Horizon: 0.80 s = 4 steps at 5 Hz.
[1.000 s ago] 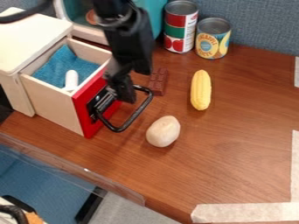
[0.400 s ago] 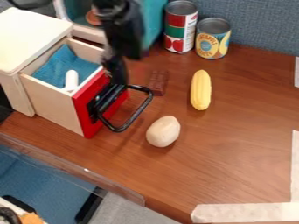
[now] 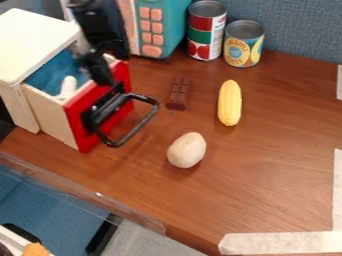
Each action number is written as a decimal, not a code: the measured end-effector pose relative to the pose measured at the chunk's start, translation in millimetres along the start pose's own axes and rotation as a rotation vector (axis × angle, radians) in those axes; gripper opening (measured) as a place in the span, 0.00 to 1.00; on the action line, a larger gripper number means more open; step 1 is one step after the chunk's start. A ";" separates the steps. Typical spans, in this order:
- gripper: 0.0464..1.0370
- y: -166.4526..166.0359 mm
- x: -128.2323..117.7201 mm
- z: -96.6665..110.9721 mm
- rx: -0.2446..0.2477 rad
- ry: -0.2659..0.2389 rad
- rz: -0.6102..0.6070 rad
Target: Close the drawer.
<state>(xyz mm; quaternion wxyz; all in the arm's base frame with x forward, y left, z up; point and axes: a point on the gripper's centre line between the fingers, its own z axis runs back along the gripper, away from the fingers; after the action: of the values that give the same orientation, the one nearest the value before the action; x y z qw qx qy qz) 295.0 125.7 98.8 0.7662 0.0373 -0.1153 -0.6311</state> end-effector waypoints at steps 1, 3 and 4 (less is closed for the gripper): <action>0.96 -4.5 -23.3 0.9 0.020 0.051 -0.004; 0.96 -16.3 -55.7 0.2 0.060 0.152 -0.010; 0.96 -16.9 -64.2 -1.7 0.095 0.222 -0.050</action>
<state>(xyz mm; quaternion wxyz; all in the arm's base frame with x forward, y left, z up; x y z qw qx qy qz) 267.8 184.8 85.5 0.7557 0.1463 -0.0586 -0.6357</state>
